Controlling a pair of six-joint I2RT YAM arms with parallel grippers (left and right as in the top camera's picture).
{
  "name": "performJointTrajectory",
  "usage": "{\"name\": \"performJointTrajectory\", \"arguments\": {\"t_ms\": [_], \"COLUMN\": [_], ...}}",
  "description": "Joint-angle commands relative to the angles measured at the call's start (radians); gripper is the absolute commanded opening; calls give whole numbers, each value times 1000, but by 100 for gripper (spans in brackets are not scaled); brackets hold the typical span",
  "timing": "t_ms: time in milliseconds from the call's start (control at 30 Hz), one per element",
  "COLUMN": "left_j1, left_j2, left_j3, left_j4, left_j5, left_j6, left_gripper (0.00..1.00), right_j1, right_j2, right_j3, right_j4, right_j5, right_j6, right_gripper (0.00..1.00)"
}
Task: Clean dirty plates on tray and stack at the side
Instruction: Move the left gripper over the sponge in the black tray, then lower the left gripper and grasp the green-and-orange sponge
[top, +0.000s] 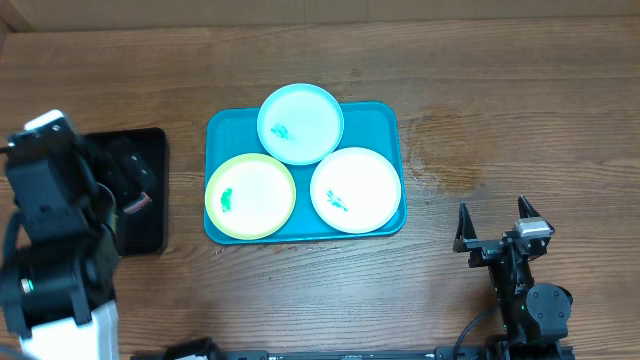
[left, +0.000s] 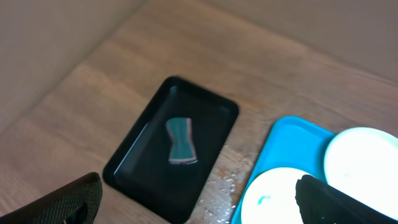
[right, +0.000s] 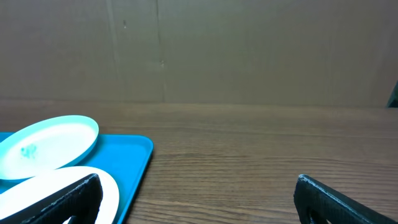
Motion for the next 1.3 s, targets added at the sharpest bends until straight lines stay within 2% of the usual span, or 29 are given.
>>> {"name": "performJointTrajectory", "arguments": {"t_ms": [0,133,300,500,733,800,967,1100,1267], "left_j1": [111,197,207,278,362,370,367,365,364], "left_j2": [70,151,253,431,638,687,794,858,930], "left_j3": [29,29,29,32,32,32,32,32,32], "left_j4": [4,-2,-26,-13,2,9,48,84,103], "left_j5": [62,61,79,290,253,276,375,445,446], "left_j6": [-11,-10,-11,24,21,11,20,82,96], "left_gripper": [100,100,100,100,100,89,87,87,81], "right_j1": [5,5,5,5,5,5,5,5,5], "right_j2": [-9,-9,-9,-9,-9,-9,-9,-9,-9], "right_j3": [-10,-10,-11,-10,-10,-10,-10,-11,-10], "right_j4": [6,6,6,6,6,6,6,6,6], "right_j5": [2,3,2,2,3,3,3,3,2], "right_j6": [-1,-1,-1,-1,-1,-1,-1,-1,-1], "right_gripper": [100,100,100,100,100,100,100,100,100]}}
